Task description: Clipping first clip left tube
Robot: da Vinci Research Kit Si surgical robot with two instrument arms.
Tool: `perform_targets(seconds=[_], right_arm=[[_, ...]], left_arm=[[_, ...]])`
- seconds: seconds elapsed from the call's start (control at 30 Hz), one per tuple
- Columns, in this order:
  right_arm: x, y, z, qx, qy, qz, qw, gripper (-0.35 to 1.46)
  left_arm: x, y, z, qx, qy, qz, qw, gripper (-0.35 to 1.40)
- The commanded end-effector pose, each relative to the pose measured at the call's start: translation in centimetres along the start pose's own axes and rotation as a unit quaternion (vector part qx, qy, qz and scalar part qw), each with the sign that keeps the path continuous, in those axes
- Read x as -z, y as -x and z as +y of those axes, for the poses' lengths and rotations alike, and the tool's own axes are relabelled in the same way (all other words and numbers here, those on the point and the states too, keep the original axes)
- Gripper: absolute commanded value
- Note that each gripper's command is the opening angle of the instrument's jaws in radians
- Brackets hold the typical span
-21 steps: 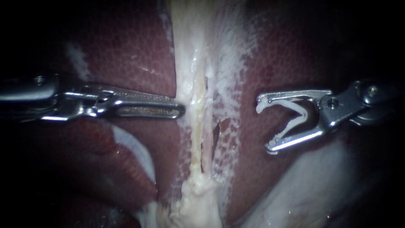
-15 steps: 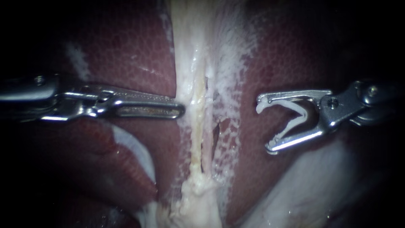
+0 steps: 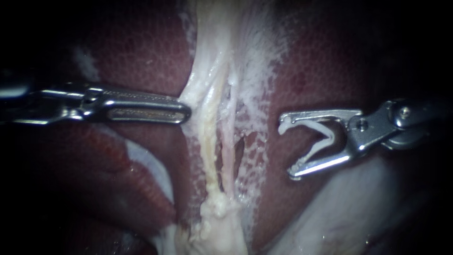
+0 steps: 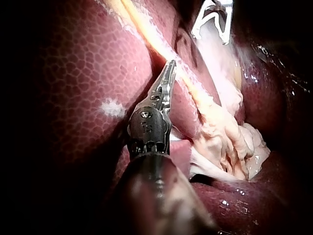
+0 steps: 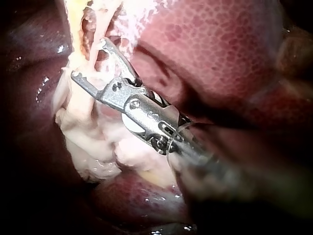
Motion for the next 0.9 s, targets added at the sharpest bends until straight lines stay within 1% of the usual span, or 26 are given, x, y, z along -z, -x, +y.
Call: perform_targets(seconds=[0.03, 0.23, 0.37, 0.47, 0.67, 0.8, 0.9], right_arm=[[-0.08, 0.04, -0.02, -0.001, -0.004, -0.001, 1.0000, 0.60], [-0.49, 0.23, -0.10, -0.009, -0.018, -0.001, 0.9998, 0.60], [-0.74, 0.34, -0.13, -0.015, -0.017, -0.005, 0.9997, 0.60], [-0.86, 0.39, -0.13, -0.015, -0.015, -0.006, 0.9997, 0.60], [-0.99, 0.46, -0.11, -0.016, -0.015, -0.012, 0.9997, 0.60], [-1.04, 0.54, -0.08, -0.017, -0.014, -0.020, 0.9996, 0.60], [-1.08, 0.60, -0.06, -0.019, -0.015, -0.020, 0.9995, 0.60]], left_arm=[[0.01, 0.00, -0.01, -0.001, 0.001, 0.000, 1.0000, -0.35], [0.03, 0.00, -0.02, -0.001, 0.001, 0.000, 1.0000, -0.35], [0.04, 0.01, -0.05, 0.000, 0.001, 0.000, 1.0000, -0.35], [0.05, 0.02, -0.08, -0.003, 0.002, -0.001, 1.0000, -0.35], [0.06, 0.05, -0.14, -0.002, 0.003, -0.001, 1.0000, -0.35], [0.07, 0.05, -0.16, -0.005, 0.003, -0.001, 1.0000, -0.35], [0.07, 0.05, -0.16, -0.005, 0.003, -0.001, 1.0000, -0.35]])
